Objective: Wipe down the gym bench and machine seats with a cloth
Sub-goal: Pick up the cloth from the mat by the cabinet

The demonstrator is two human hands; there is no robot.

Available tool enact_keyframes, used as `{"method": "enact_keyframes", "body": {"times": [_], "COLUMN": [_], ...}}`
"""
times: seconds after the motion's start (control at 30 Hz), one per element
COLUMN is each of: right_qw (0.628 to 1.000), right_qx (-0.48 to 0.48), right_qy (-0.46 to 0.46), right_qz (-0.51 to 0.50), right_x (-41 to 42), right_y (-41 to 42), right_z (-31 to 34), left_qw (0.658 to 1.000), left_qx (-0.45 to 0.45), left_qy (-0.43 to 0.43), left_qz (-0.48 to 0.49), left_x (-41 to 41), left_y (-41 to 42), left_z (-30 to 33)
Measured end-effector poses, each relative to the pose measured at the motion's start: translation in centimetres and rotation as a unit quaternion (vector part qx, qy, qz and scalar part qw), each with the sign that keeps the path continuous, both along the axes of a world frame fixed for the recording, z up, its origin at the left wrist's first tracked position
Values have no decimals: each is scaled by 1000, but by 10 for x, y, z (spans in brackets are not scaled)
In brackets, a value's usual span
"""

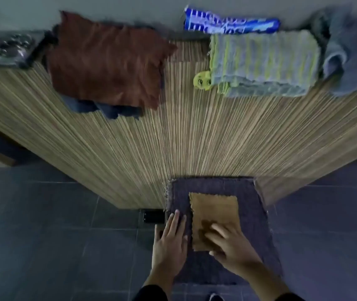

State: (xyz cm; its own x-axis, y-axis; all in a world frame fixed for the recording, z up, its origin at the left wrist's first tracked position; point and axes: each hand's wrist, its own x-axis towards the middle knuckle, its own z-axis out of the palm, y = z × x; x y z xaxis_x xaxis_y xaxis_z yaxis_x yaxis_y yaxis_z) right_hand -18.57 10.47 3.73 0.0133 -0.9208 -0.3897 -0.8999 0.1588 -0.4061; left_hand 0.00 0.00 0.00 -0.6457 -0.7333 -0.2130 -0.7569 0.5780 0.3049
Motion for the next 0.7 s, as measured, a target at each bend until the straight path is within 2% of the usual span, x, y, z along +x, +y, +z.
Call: {"method": "enact_keyframes", "body": {"times": [0.07,0.13,0.23,0.4,0.57,0.7], "right_qw": [995,982,967,962,968,965], "right_qx": [-89,-171,-235,-236,-217,-225], "right_qy": [54,83,98,79,34,59], "right_qz": [-4,-13,-29,-111,-122,-121], "right_x": [-3,-3,7,28,41,36], "right_y": [-1,1,7,9,4,-3], "right_z": [-12,-21,-35,-28,-13,-10], "left_qw": [1000,1000,998,999,999,999], "left_qx": [16,-16,-46,-35,-14,-13], "left_qy": [12,16,41,32,34,41], "left_qz": [14,6,4,10,14,25], "left_x": [3,5,4,4,2,2], "left_y": [-2,3,8,10,9,11], "left_z": [-12,-23,-25,-26,-21,-24]}}
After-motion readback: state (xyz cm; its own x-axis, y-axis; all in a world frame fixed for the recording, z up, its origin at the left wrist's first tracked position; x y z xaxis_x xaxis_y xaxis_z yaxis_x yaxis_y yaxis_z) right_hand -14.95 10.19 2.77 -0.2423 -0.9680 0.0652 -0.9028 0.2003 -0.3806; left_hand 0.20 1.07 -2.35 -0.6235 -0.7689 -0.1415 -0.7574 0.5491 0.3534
